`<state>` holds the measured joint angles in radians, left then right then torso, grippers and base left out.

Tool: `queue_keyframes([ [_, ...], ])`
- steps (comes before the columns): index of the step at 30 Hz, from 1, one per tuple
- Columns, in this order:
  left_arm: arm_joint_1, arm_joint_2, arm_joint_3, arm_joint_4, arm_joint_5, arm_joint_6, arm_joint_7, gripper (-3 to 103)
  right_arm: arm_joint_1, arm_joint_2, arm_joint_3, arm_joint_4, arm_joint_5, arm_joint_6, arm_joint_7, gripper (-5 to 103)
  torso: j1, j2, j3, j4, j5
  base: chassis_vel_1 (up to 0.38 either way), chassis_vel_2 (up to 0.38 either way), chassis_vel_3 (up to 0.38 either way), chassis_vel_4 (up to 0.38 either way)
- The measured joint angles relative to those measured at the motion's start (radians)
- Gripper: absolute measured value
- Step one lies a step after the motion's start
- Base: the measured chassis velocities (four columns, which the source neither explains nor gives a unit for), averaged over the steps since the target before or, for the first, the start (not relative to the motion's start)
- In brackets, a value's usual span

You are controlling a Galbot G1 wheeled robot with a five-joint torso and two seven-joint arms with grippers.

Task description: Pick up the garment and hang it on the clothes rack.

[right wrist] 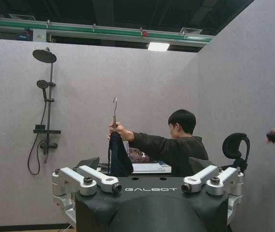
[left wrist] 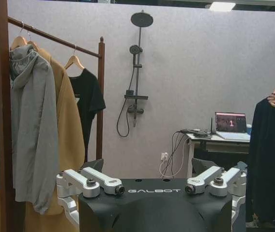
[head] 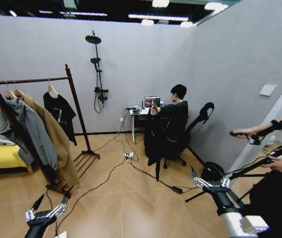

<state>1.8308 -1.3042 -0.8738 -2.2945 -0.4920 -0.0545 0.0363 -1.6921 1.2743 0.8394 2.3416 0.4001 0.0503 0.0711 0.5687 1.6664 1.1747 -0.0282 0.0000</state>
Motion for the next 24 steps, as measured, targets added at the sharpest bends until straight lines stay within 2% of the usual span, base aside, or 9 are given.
queue_keyframes([
  [24, 0.000, 0.000, 0.000, 0.000, 0.000, 0.000, 0.000, 100, 0.000, 0.000, 0.000, 0.000, 0.000, 0.000, 0.000, 100, 0.000, 0.000, 0.000, 0.0000, 0.0000, 0.000, 0.000, 0.000, 0.000],
])
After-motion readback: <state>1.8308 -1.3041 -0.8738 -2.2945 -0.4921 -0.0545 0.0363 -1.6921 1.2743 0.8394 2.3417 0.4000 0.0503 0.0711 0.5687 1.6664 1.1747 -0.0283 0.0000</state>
